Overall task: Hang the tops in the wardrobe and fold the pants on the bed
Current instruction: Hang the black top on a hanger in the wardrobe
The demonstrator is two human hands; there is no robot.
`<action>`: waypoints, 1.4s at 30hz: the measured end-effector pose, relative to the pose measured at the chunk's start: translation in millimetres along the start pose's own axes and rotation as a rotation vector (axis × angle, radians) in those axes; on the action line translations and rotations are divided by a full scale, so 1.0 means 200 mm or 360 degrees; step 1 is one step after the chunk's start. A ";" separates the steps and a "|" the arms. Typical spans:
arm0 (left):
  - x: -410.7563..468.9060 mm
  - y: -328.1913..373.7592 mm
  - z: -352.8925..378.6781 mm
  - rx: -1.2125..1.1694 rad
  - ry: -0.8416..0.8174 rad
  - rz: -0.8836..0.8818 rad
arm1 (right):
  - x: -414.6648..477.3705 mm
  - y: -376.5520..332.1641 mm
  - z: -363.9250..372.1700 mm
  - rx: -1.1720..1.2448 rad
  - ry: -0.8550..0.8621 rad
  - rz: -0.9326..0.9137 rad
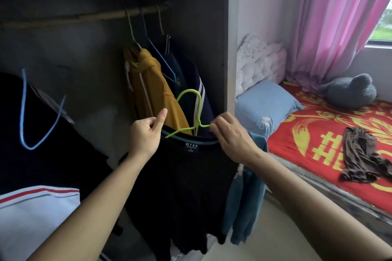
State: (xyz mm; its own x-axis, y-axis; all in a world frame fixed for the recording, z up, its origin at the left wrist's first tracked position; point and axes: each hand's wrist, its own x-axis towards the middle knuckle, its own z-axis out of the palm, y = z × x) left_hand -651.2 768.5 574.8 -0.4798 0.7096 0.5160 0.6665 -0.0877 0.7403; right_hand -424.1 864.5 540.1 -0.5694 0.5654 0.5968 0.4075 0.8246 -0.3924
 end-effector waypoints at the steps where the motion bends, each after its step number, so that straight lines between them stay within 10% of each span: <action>1: 0.00 0.00 -0.01 0.0005 -0.0003 -0.0036 | 0.03 -0.02 -0.02 -0.0036 -0.0045 -0.0046; 8: 0.05 -0.09 -0.13 0.0052 -0.0533 -0.0082 | 0.23 -0.04 -0.11 -0.0222 -0.0004 -0.0053; 12: 0.12 -0.18 -0.22 -0.0295 -0.0401 -0.0194 | 0.39 -0.15 -0.17 -0.0255 -0.0190 -0.0088; 20: 0.46 -0.30 -0.44 0.0207 -0.0393 0.0074 | 0.71 -0.49 -0.22 0.0870 -0.1084 0.0448; 32: 1.08 -0.17 -0.97 0.1696 0.0261 0.0384 | 1.33 -0.83 0.19 0.1386 -0.0336 0.0455; 42: 1.26 -0.42 -1.09 0.1795 0.0349 0.0233 | 1.80 -0.92 0.60 0.1634 -0.0117 0.0634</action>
State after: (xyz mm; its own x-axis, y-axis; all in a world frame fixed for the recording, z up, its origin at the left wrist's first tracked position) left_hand -952.6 803.2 737.1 -0.3711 0.5978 0.7105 0.8011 0.5931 -0.0807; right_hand -789.6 919.0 743.8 -0.5841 0.7659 0.2688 -0.1960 0.1883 -0.9623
